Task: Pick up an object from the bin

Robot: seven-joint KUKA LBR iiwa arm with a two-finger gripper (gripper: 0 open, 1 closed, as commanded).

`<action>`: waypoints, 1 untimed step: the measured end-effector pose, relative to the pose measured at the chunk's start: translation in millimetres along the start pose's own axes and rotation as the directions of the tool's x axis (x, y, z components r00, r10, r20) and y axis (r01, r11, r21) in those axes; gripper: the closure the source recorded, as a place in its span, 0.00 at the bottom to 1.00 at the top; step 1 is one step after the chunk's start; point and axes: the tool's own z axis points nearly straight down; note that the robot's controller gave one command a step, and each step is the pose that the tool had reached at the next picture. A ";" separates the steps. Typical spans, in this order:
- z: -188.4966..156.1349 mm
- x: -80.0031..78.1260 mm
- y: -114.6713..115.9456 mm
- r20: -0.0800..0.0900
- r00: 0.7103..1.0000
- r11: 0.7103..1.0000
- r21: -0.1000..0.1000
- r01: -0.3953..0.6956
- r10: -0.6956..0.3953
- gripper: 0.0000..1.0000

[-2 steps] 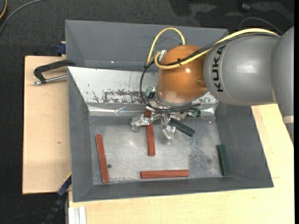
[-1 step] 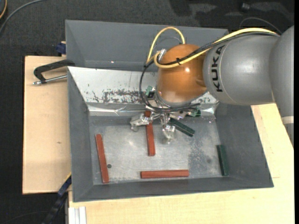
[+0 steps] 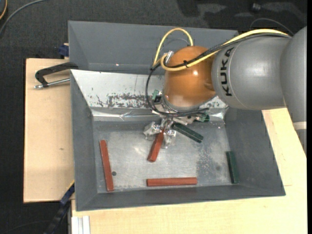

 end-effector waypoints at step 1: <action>-1.6 -1.9 -0.3 0.001 1.000 1.000 0.001 -0.003 0.003 1.00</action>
Offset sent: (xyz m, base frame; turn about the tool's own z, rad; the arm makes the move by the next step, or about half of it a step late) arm 0.0001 0.0001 0.0005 0.0000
